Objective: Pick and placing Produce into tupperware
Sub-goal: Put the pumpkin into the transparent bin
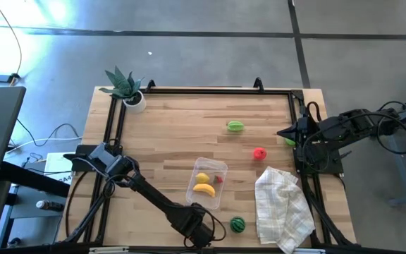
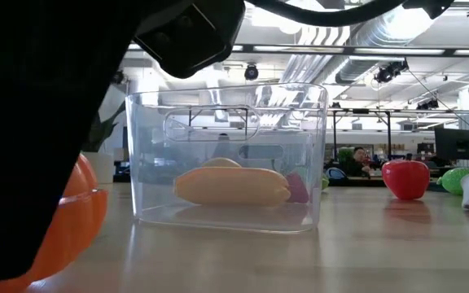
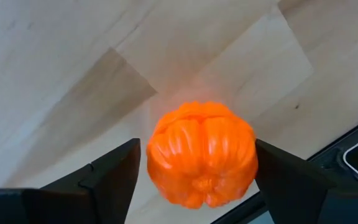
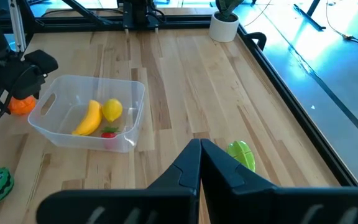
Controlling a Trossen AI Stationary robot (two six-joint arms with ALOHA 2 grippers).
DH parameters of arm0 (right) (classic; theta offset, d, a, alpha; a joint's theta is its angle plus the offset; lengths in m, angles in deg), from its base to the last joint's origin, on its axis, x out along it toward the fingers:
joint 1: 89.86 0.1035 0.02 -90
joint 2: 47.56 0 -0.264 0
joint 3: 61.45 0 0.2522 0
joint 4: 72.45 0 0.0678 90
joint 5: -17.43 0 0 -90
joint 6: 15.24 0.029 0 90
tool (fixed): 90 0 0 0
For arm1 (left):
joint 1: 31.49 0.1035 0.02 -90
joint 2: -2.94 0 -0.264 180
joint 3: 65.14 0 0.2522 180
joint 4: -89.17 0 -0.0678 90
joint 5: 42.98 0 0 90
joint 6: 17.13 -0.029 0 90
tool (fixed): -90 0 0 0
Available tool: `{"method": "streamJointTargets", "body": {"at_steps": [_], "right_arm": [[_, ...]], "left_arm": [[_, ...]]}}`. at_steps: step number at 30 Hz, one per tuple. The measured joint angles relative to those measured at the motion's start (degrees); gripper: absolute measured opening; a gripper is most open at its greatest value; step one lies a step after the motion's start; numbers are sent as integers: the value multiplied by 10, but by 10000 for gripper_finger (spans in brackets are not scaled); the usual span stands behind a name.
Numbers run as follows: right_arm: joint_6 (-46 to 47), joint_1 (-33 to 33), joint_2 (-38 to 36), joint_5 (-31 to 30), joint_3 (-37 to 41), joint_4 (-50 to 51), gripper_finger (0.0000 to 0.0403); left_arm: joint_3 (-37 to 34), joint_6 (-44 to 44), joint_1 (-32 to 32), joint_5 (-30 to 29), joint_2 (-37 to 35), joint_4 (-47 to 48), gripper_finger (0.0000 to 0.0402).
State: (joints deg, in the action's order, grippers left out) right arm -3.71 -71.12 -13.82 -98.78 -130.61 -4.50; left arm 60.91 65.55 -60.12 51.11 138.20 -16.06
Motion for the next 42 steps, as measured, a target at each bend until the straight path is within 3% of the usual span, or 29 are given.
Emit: {"method": "streamJointTargets", "body": {"at_steps": [9,17,25,35,42], "right_arm": [[0,0,0,0,0,0,0],[0,0,0,0,0,0,0],[0,0,0,0,0,0,0],[0,0,0,0,0,0,0],[0,0,0,0,0,0,0]], "left_arm": [[0,0,0,0,0,-7,248],[0,0,0,-3,0,-7,256],[0,-5,0,-3,0,-6,240],[0,-30,0,-7,0,-4,277],[0,-49,0,-7,0,-3,258]]}}
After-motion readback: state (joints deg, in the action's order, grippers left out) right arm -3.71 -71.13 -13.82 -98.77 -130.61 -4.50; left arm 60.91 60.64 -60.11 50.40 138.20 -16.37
